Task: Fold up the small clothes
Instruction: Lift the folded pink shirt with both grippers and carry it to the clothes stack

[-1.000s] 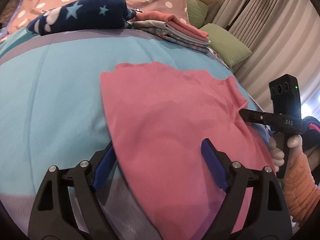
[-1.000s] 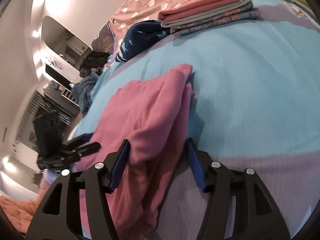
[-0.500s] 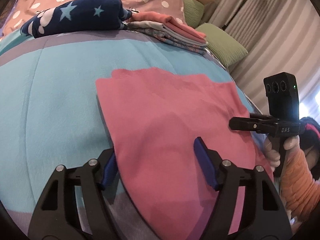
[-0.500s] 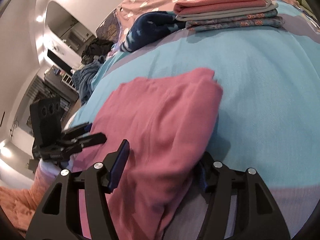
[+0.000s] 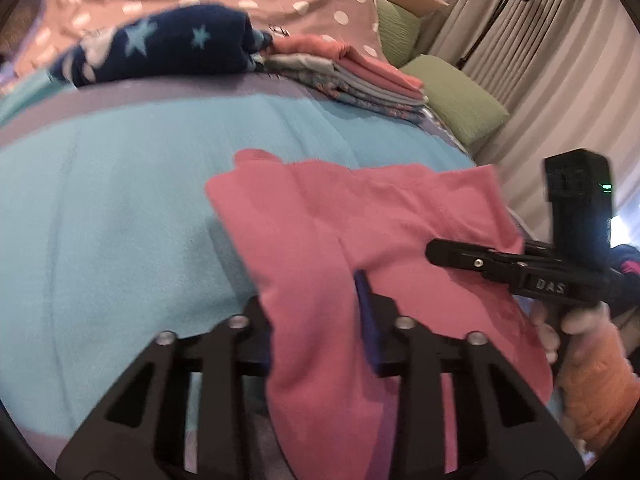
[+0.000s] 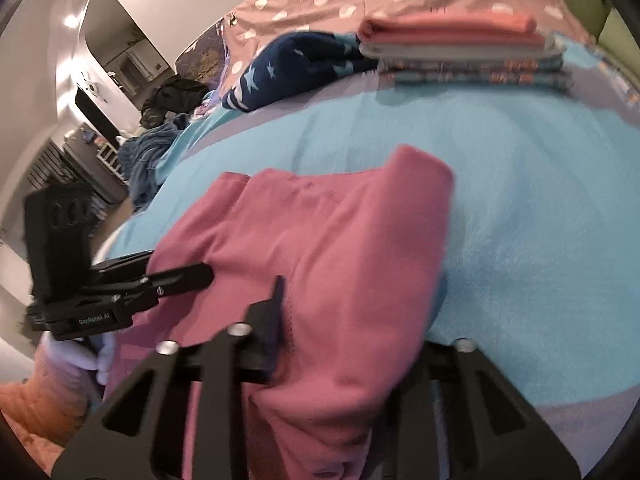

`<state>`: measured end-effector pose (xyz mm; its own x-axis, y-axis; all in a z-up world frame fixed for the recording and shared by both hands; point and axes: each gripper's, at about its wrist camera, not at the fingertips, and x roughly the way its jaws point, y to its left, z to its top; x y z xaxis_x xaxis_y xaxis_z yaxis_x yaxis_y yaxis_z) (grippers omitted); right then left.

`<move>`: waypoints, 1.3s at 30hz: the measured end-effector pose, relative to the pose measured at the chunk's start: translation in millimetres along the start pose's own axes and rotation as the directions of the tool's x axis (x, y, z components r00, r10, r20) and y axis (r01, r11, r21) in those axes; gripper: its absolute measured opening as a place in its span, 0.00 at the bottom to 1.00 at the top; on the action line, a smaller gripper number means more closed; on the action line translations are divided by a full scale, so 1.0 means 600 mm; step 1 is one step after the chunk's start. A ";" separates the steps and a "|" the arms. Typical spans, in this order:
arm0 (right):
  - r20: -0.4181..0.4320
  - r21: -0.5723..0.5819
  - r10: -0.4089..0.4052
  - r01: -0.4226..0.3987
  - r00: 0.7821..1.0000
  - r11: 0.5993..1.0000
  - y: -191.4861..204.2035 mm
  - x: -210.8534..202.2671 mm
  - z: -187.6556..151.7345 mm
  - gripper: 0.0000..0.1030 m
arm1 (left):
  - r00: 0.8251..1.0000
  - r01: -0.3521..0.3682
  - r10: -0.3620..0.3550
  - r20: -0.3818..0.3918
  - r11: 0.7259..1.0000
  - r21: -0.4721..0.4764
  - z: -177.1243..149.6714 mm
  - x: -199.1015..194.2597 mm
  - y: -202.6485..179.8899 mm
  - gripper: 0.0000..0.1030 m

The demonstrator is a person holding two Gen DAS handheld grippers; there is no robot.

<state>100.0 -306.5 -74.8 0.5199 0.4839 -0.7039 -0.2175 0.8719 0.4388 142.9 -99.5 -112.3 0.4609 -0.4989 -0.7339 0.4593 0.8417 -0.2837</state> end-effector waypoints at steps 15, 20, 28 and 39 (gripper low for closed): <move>0.433 -0.178 -0.061 0.152 0.899 0.972 0.138 -0.267 -0.018 0.18 | 0.952 -0.106 0.033 0.304 0.967 0.229 0.014 -0.231 -0.187 0.22; 0.495 -0.197 -0.084 0.206 0.865 0.959 0.147 -0.321 -0.006 0.18 | 0.937 -0.109 0.005 0.350 0.955 0.276 0.035 -0.269 -0.234 0.21; 0.579 -0.188 -0.118 0.272 0.807 0.944 0.120 -0.385 0.079 0.17 | 0.910 -0.161 -0.010 0.415 0.912 0.376 0.144 -0.289 -0.308 0.21; 0.626 -0.147 -0.178 0.339 0.759 0.929 0.020 -0.369 0.259 0.17 | 0.893 -0.214 0.006 0.450 0.885 0.413 0.342 -0.221 -0.340 0.21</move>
<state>110.7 -414.9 173.1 0.9505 0.1657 -0.2628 -0.1475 0.9852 0.0875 144.1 -247.3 169.8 0.7564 -0.5331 -0.3790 0.6211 0.7670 0.1608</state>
